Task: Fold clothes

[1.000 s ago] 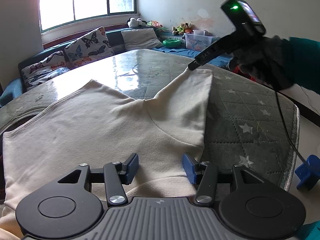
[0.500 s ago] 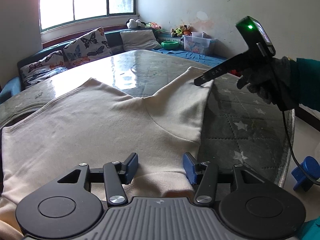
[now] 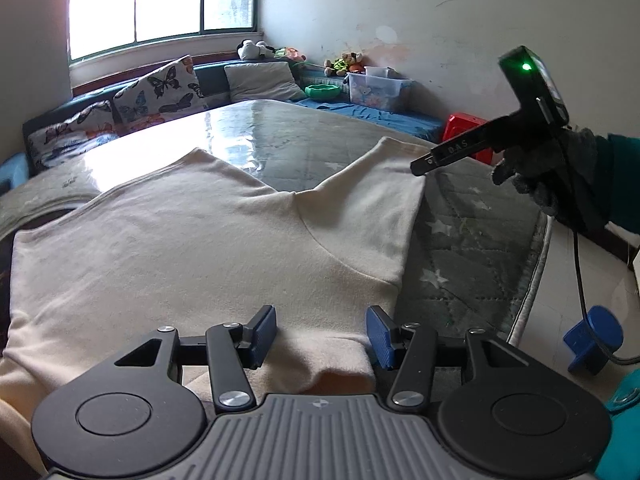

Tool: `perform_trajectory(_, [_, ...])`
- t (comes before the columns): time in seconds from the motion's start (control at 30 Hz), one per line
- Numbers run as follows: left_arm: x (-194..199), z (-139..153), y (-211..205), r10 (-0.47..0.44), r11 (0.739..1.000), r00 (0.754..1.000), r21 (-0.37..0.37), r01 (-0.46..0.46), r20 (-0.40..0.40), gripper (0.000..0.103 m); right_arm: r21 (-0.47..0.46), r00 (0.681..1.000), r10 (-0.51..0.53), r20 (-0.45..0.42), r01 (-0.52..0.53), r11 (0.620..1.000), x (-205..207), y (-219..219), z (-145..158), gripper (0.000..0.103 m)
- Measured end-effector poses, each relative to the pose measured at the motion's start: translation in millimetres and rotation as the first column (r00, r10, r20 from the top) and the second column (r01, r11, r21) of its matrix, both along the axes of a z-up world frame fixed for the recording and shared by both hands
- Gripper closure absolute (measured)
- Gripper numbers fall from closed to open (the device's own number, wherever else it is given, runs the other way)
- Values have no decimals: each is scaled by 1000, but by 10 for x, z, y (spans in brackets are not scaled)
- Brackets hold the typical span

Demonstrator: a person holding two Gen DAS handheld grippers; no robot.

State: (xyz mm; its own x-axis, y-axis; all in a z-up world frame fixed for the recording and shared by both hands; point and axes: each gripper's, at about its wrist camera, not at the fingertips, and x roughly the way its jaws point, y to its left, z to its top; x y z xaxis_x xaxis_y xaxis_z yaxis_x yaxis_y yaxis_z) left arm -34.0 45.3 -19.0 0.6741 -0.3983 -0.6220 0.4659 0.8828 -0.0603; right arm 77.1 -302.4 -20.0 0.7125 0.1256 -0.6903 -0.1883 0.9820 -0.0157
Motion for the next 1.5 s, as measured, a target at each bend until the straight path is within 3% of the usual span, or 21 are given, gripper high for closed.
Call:
perform_trajectory(0.23, [-109,211,251,98,995,994,-39,-96,41,48,-12,981,172,93,-172,985,-183,459,400,45])
perform_trajectory(0.37, [-114,394,621,261,965,961,-36,-259,91,48,14,939,328,100,-331,943,-230,931,507,42])
perform_trajectory(0.43, [-66,462,858,378,926,920,-19,-378,105,48,26,905,416,92,-420,907,-263,1231,506,42])
perform_trajectory(0.53, [66,502,1267,566,821,819,23,-570,89,48,20,851,521,73,-523,852,-323,1600,454,42])
perform_trajectory(0.63, [222,447,1598,708,693,702,111,-712,84,49,15,802,595,50,-596,803,-397,1893,401,42])
perform_trajectory(0.7, [304,377,1758,746,652,663,139,-745,57,50,9,779,626,40,-627,779,-457,2007,365,42])
perform_trajectory(0.83, [421,218,1920,771,627,636,180,-758,-6,54,6,756,654,19,-654,756,-518,2121,276,42])
perform_trajectory(0.93, [442,138,1963,771,628,637,184,-756,-15,58,5,751,661,5,-661,751,-529,2152,220,42])
perform_trajectory(1.0, [449,123,1985,771,627,637,186,-757,-9,70,4,752,659,-3,-659,752,-530,2160,198,42])
perform_trajectory(1.07, [432,123,2049,773,625,635,181,-760,-4,90,4,754,657,-10,-657,754,-536,2154,178,42])
perform_trajectory(1.13, [394,148,2152,773,627,634,154,-763,-9,96,3,754,656,-15,-656,754,-536,2161,159,42])
perform_trajectory(1.23, [289,303,2291,765,642,643,53,-765,26,97,0,750,662,-21,-662,750,-541,2175,144,42])
perform_trajectory(1.33, [64,575,2436,755,655,645,-116,-747,117,97,-6,747,664,-31,-664,747,-536,2190,129,41])
perform_trajectory(1.43, [-211,752,2597,766,641,616,-279,-715,181,97,-10,750,661,-42,-661,750,-526,2195,100,41])
perform_trajectory(1.5, [-380,727,2715,783,618,594,-341,-708,187,97,-9,751,658,-46,-659,752,-527,2192,86,41])
